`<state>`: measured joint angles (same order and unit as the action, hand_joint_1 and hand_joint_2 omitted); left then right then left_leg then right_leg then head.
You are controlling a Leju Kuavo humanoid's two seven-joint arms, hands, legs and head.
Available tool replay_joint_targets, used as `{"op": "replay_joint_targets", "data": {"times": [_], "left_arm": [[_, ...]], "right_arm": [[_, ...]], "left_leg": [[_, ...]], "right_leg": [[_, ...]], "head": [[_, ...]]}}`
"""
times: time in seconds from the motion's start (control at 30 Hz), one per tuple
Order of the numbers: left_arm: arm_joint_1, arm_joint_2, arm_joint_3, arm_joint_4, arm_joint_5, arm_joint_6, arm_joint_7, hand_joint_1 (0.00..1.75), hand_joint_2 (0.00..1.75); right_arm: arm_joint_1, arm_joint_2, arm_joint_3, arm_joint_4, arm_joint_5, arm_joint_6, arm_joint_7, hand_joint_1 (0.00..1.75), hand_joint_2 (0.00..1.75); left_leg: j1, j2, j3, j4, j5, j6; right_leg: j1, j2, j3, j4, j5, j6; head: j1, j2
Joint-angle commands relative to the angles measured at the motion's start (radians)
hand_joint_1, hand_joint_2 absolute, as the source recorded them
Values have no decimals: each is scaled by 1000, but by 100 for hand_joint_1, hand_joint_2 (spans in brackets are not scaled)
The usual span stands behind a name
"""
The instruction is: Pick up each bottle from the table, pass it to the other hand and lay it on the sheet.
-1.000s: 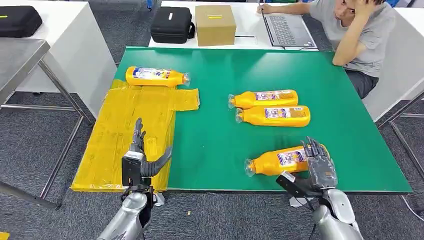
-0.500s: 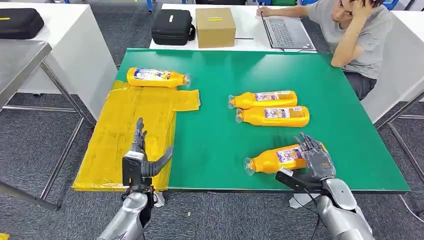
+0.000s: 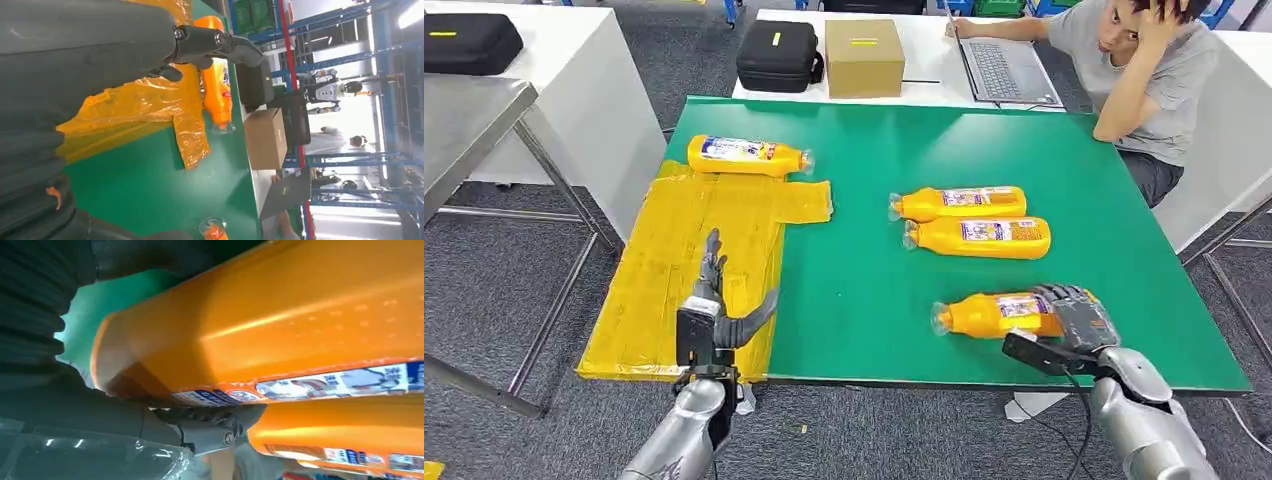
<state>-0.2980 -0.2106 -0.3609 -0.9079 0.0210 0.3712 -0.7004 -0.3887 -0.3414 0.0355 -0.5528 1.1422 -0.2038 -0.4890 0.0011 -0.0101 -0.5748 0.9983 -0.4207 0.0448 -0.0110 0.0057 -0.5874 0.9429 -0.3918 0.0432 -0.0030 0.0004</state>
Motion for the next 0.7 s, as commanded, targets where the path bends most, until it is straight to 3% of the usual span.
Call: {"op": "replay_joint_targets", "data": {"times": [0.03,0.2,0.6,0.7], "left_arm": [[-56,1,-31,86,3,-2,2,0,175],[-63,0,-39,92,3,5,2,0,175],[-62,0,-39,91,3,6,2,0,175],[-54,2,-35,80,4,17,2,0,175]], "right_arm": [[92,-8,-8,144,-17,77,-7,175,175],[113,-2,-44,133,-111,135,-110,175,175],[116,0,-45,133,-112,133,-111,175,175],[110,35,-93,110,-187,79,-178,175,175]], "left_leg": [[2,-8,0,-3,1,-2],[2,-8,2,-2,-2,-1],[3,-4,4,-1,-6,-1],[4,-4,4,-1,-6,-1]], "right_leg": [[2,-10,4,-4,-1,-1],[2,-9,6,-5,-3,0],[4,-4,7,-6,-3,2],[4,-4,8,-6,-3,2]], "head": [[0,0],[0,0],[0,0],[0,0]]}}
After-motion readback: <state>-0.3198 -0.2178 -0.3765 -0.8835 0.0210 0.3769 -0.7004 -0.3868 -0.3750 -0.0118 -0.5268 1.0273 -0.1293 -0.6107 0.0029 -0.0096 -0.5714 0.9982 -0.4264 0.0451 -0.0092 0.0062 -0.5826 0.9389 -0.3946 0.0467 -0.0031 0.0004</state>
